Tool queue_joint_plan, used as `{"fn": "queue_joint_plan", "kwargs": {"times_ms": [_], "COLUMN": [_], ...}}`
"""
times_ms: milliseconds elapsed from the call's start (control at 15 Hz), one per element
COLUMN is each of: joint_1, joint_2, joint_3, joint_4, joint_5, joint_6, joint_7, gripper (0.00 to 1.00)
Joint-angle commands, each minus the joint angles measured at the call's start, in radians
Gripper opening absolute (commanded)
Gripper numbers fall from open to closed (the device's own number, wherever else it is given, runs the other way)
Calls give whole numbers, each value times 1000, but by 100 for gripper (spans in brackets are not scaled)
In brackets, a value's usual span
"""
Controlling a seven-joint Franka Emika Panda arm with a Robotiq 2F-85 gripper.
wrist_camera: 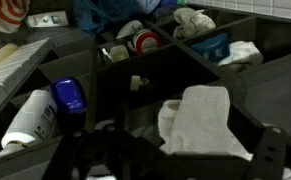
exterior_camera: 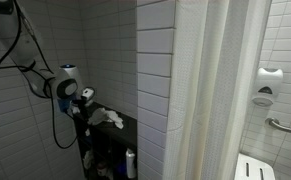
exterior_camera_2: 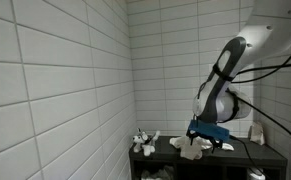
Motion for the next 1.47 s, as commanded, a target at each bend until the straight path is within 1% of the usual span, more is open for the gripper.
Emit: {"fn": "queue_joint_plan", "kwargs": {"times_ms": [0, 267, 400, 467, 533, 600, 867, 1067, 1133, 1200, 1267, 1333, 1400], "joint_1": [-87, -132, -133, -137, -137, -142, -156, -159, -160, -158, -150, -145, -134], "joint_2": [92, 188, 225, 239, 253, 260, 286, 294, 299, 296, 299, 293, 287], "joint_3": [62, 74, 64, 65, 63, 65, 70, 64, 62, 58, 49, 47, 39], "joint_4": [116, 231, 265, 281, 293, 301, 331, 340, 345, 342, 342, 336, 327], "joint_5": [64, 103, 101, 103, 101, 102, 105, 103, 102, 101, 97, 95, 90], "joint_6": [1, -11, -4, -10, -3, -8, -14, -13, -12, -12, -9, -14, -11], "joint_7": [13, 26, 44, 46, 52, 53, 58, 61, 62, 65, 75, 79, 88], "gripper": [100, 100, 100, 75, 73, 68, 35, 13, 4, 1, 0, 0, 2]}}
